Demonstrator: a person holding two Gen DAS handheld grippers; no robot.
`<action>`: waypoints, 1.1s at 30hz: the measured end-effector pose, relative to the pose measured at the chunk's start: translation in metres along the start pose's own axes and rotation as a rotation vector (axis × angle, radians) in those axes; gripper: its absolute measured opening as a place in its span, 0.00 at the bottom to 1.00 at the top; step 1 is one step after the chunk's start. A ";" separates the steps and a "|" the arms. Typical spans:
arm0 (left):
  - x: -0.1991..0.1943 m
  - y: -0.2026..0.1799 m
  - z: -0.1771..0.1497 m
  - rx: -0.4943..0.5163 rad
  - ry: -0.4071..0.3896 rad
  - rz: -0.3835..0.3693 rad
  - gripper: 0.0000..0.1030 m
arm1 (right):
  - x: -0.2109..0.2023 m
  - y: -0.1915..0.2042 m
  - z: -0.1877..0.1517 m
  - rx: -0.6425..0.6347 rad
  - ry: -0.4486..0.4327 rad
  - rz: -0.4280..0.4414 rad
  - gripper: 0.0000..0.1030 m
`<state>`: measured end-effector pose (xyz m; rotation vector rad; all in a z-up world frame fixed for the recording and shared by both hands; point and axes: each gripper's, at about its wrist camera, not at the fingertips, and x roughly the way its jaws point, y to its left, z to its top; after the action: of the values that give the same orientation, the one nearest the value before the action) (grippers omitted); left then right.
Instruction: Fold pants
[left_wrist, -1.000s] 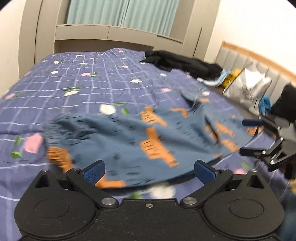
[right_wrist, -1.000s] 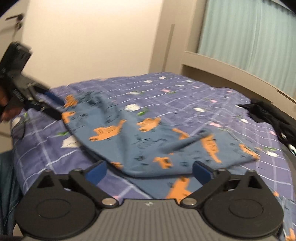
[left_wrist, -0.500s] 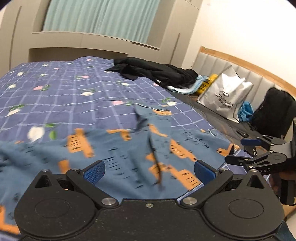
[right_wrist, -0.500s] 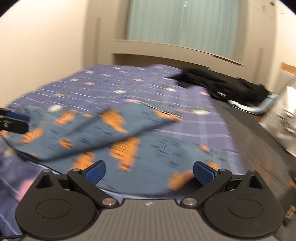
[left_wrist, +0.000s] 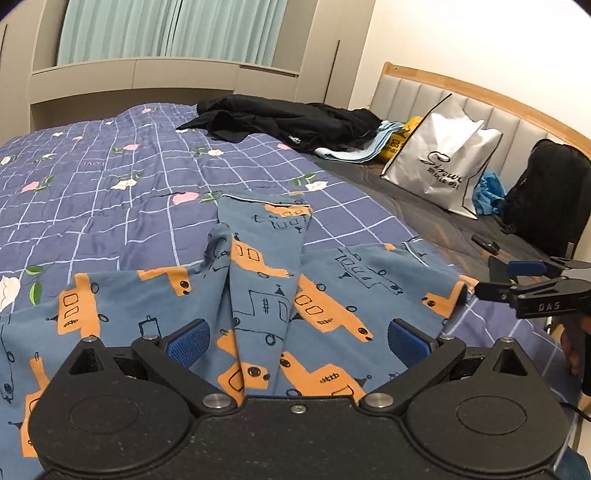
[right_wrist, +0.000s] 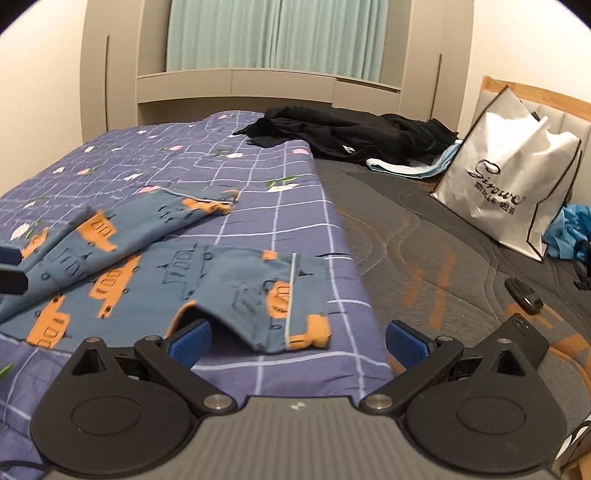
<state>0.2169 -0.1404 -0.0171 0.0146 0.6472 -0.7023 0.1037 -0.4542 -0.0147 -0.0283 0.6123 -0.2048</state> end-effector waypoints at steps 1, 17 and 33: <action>0.002 0.000 0.001 -0.004 0.003 0.002 0.99 | 0.001 -0.003 0.001 0.009 -0.002 0.004 1.00; 0.013 0.004 0.000 -0.013 0.029 0.027 0.99 | 0.025 -0.018 0.016 0.017 0.017 -0.008 0.99; 0.012 0.004 0.002 -0.018 0.029 0.032 0.99 | 0.045 -0.008 0.016 0.002 0.123 0.117 0.47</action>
<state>0.2269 -0.1449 -0.0227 0.0182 0.6797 -0.6660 0.1470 -0.4719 -0.0262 0.0226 0.7338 -0.0939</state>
